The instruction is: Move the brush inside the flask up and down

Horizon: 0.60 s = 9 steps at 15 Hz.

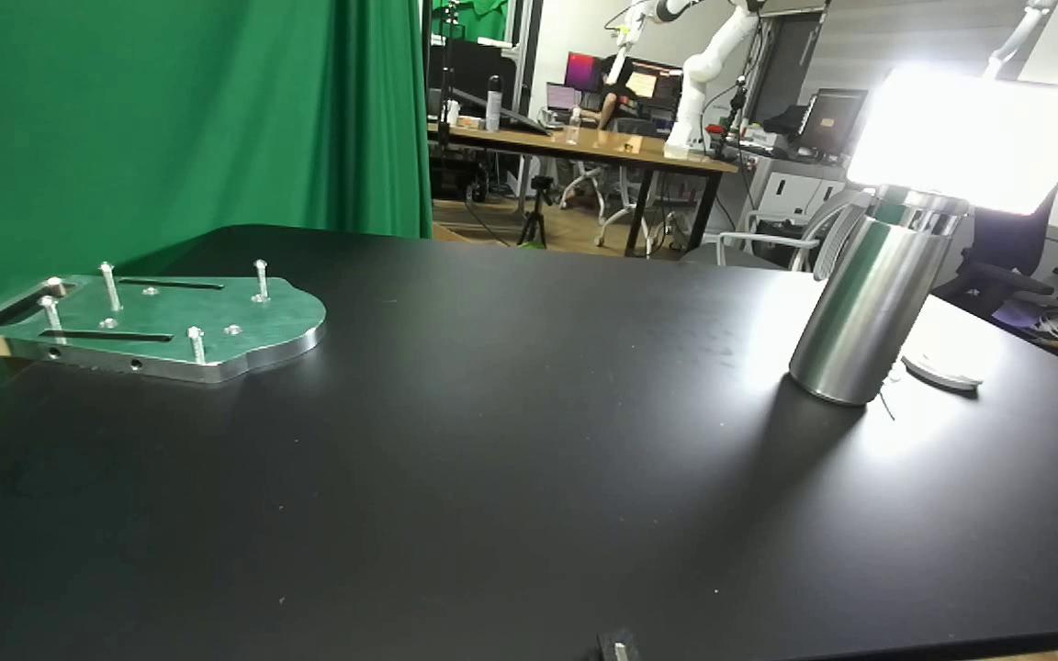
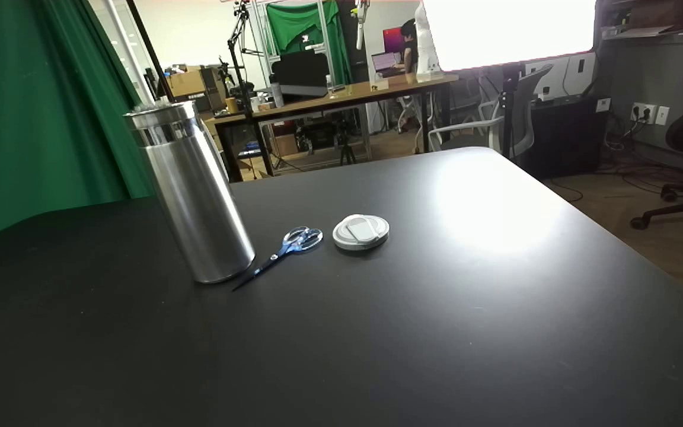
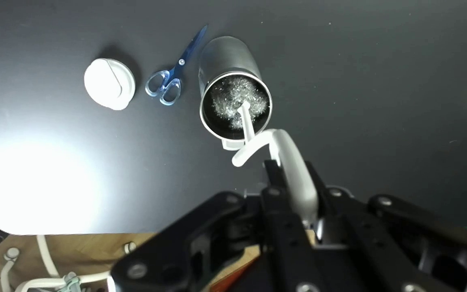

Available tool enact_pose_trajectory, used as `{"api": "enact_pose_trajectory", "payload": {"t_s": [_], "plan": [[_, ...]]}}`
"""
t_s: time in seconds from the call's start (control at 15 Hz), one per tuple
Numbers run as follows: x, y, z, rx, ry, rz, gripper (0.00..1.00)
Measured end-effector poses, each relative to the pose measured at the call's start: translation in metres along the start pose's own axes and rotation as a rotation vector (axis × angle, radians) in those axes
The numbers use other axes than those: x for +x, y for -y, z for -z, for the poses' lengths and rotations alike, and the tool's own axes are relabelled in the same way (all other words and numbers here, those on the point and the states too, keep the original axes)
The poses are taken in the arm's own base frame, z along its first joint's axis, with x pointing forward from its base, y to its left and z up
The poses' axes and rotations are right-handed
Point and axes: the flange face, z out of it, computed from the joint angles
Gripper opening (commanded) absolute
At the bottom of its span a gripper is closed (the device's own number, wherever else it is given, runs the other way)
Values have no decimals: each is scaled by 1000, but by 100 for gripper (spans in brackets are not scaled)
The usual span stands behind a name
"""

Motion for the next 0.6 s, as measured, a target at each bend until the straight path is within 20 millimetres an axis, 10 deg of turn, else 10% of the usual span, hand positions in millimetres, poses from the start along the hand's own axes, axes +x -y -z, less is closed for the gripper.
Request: {"api": "enact_pose_trajectory", "payload": {"t_s": [0.6], "plan": [[14, -16, -75, 19, 135, -43, 4]]}}
